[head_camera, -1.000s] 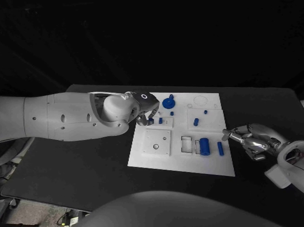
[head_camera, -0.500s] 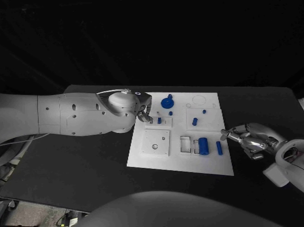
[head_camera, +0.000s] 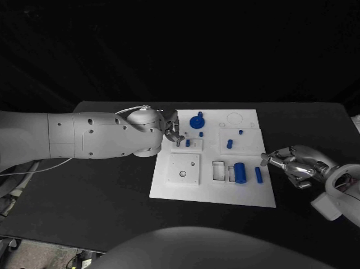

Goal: Assemble the parts on the task board

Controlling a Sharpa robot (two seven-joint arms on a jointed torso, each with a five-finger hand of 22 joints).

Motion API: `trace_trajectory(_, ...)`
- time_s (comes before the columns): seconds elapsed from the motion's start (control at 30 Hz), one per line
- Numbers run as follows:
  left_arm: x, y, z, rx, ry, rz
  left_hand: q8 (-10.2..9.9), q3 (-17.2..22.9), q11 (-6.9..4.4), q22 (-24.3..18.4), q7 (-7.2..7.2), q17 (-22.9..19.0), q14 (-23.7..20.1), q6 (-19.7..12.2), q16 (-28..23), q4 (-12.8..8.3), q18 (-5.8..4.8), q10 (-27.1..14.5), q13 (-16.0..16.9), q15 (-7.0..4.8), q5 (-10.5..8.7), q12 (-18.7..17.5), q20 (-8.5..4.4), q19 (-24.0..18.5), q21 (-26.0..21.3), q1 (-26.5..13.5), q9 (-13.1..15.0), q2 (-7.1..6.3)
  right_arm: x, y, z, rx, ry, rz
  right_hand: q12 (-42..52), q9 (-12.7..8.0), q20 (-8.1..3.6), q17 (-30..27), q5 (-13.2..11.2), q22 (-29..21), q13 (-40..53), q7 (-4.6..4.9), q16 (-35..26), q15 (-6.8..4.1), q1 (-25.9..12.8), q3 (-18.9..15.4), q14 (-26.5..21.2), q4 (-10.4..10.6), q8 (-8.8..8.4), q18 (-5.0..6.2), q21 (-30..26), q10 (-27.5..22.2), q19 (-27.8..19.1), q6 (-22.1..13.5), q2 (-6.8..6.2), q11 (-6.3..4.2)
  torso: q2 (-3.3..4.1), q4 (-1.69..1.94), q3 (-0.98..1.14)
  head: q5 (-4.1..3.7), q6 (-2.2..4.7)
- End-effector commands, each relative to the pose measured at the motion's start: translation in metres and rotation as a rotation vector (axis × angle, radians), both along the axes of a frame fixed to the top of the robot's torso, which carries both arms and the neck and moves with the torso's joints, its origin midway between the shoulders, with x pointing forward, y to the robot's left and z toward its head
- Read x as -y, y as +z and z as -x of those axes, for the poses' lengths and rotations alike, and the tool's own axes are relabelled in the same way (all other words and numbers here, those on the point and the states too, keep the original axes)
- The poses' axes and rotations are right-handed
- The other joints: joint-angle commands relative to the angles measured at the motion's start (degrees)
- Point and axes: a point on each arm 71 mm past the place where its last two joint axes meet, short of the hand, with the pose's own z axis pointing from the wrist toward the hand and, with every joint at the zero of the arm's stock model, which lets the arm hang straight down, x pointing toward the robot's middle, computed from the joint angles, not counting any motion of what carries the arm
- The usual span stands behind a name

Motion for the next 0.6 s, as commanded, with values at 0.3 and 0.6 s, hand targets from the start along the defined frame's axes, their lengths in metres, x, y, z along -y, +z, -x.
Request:
trace_trajectory(0.3, -0.0071, -0.0033, 0.0012, -0.046, 0.088, -0.002, 0.0, -0.6, -0.13, 14.9, -0.11, 15.1, 6.0, 0.5, 0.1, -0.1, -0.77, 6.1, 15.1, -0.21, 0.25, 0.0, -0.31, 5.7, -0.2, 0.4, -0.1, 0.05, 0.0001, -0.0008, 0.0009, -0.004, 0.013, 0.007, 0.2, -0.1, -0.03, 15.1, 0.3, 10.9, 15.1, -0.24, 0.2, -0.34, 0.7, 0.4, 5.9, 0.0, 0.28, 1.04, -0.4, 6.0, -0.5, -0.2, 0.01, -0.28, 0.02, 0.01, 0.01, 0.24, 0.0)
trace_trajectory(0.6, -0.0106, -0.0071, 0.0022, -0.064, 0.075, -0.026, -0.2, -0.8, -0.11, 14.8, -0.08, 15.1, 6.0, 0.5, 0.1, -0.2, -0.72, 6.1, 15.1, -0.14, 0.37, 0.0, -0.26, 5.5, -0.5, 0.7, -0.3, -0.07, 0.001, -0.0008, 0.0008, -0.003, 0.008, 0.008, 0.2, -0.1, -0.03, 15.1, 0.3, 10.8, 15.1, -0.24, 0.2, -0.34, 0.7, 0.4, 5.9, 0.0, 0.28, 1.07, -0.4, 6.0, -0.6, -0.2, -0.01, -0.28, 0.01, 0.03, 0.01, 0.03, 0.0)
